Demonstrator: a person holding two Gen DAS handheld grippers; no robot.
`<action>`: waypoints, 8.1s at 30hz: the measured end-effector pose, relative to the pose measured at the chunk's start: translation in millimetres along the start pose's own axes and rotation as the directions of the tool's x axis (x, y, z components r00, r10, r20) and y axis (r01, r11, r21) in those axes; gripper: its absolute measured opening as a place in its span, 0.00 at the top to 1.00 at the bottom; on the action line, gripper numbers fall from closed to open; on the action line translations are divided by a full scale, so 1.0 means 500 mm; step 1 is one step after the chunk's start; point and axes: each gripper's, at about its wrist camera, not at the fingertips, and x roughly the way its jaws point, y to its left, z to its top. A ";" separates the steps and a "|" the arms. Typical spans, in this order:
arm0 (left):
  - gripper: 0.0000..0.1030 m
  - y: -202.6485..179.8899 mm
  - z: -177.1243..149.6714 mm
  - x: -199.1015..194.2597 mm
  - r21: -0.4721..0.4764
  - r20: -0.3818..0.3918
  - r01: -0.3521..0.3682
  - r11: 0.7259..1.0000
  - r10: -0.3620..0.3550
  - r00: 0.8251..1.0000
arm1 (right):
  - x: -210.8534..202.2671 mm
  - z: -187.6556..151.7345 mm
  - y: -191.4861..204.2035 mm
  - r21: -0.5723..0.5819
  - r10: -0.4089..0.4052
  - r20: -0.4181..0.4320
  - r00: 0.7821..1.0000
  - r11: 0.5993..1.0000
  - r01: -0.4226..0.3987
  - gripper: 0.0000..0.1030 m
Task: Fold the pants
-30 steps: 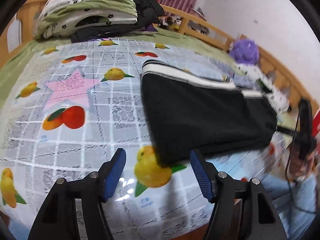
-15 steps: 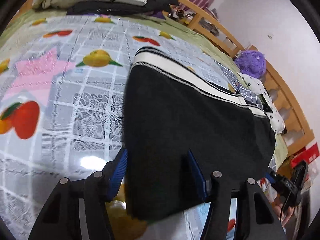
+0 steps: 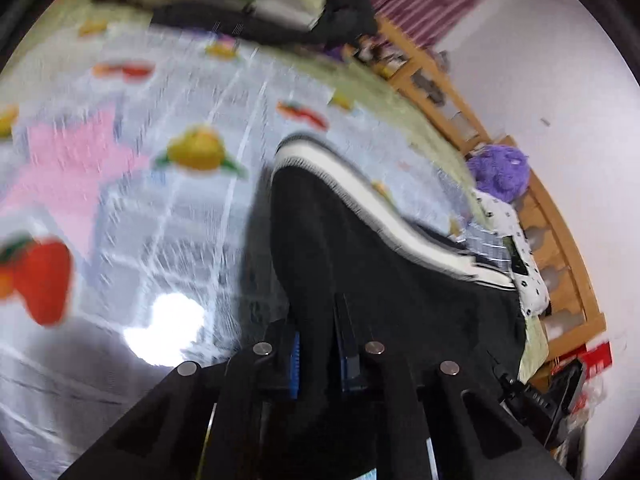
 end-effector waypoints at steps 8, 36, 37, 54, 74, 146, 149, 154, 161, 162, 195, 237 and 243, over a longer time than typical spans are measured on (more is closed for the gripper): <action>0.88 0.126 0.062 -0.216 -0.012 0.155 -0.113 0.993 0.114 0.981 | -0.032 -0.073 0.205 -0.127 0.190 -0.073 0.979 0.972 -0.198 0.91; 0.35 0.245 -0.175 -0.329 -0.001 0.061 -0.381 0.925 0.380 0.923 | -0.019 -0.204 0.370 -0.331 0.204 -0.226 0.953 0.904 -0.272 0.57; 0.35 0.247 -0.176 -0.330 0.002 0.058 -0.382 0.924 0.381 0.923 | 0.001 -0.200 0.389 -0.334 0.209 -0.238 0.949 0.900 -0.281 0.56; 0.35 0.316 -0.181 -0.376 -0.029 0.108 -0.296 0.955 0.298 0.948 | 0.283 -0.112 0.613 -0.447 0.134 -0.326 0.936 0.851 -0.277 0.87; 0.35 0.228 -0.125 -0.328 0.051 0.159 -0.271 0.961 0.260 0.952 | 0.241 -0.211 0.484 -0.391 0.087 -0.384 0.919 0.887 -0.247 0.45; 0.36 -0.127 -0.131 -0.057 0.050 0.094 -0.261 0.964 0.255 0.962 | 0.042 0.139 -0.067 -0.145 -0.046 -0.024 0.999 0.988 0.042 0.62; 0.36 -0.130 -0.131 -0.065 0.045 0.095 -0.264 0.963 0.259 0.961 | 0.036 0.135 -0.082 -0.181 -0.031 -0.090 0.995 0.983 0.015 0.55; 0.36 -0.106 -0.138 -0.117 0.051 0.144 -0.335 0.941 0.325 0.935 | -0.041 0.084 -0.033 -0.361 -0.172 -0.008 0.985 0.919 0.158 0.51; 0.36 0.008 -0.144 -0.223 -0.051 0.168 -0.388 0.920 0.391 0.905 | -0.088 -0.012 0.098 -0.406 -0.010 -0.043 0.999 0.914 -0.008 0.51; 0.36 0.031 -0.147 -0.241 -0.063 0.169 -0.392 0.918 0.396 0.902 | -0.081 -0.032 0.128 -0.417 0.009 -0.062 0.998 0.908 -0.034 0.51; 0.39 0.318 -0.191 -0.278 -0.128 0.062 -0.020 0.992 0.028 0.998 | 0.097 -0.252 0.404 -0.418 -0.153 -0.119 0.981 0.904 0.090 0.49; 0.88 -0.231 -0.168 -0.054 0.296 -0.039 0.110 0.949 -0.103 0.994 | -0.072 -0.128 0.130 -0.321 -0.087 -0.074 0.993 0.945 0.059 0.46; 0.77 -0.208 -0.204 -0.063 0.309 -0.094 0.121 0.943 -0.096 0.991 | -0.066 -0.133 0.156 -0.325 -0.016 -0.112 0.994 0.945 -0.022 0.46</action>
